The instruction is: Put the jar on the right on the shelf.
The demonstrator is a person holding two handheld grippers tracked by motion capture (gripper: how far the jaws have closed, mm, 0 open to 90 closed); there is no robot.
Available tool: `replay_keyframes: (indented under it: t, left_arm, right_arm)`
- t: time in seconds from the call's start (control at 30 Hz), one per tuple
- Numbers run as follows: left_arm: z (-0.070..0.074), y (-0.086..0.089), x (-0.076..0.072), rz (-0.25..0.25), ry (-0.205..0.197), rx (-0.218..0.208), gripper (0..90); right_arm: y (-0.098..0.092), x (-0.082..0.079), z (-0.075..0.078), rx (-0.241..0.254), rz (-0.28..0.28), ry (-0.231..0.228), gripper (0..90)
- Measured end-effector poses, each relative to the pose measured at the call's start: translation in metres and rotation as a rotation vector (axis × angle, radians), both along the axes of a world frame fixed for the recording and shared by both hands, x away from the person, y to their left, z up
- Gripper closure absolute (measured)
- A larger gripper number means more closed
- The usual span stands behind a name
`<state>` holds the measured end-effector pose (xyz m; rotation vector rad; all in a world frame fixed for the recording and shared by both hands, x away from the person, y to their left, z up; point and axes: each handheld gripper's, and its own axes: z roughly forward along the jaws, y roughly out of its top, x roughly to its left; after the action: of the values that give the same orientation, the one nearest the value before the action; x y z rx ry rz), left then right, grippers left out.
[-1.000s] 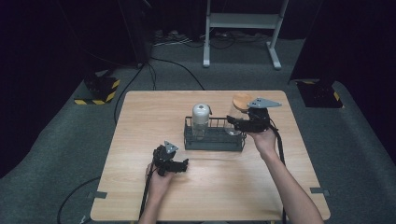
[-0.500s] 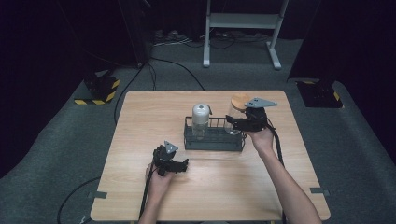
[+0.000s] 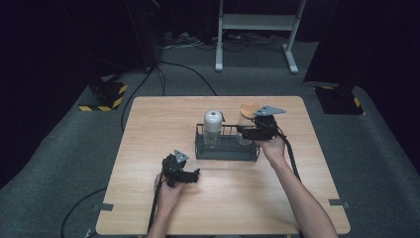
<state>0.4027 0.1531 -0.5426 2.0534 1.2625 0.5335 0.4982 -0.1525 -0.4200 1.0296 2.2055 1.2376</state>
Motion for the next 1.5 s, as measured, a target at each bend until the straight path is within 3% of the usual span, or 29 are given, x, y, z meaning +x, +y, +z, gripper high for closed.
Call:
replay_keyframes:
  t: [1.5]
  left_arm:
    - [0.000,0.000,0.000,0.000,-0.002,0.000,5.0]
  right_arm:
    - [0.008,0.011,-0.023,0.002,0.002,0.040,25.1]
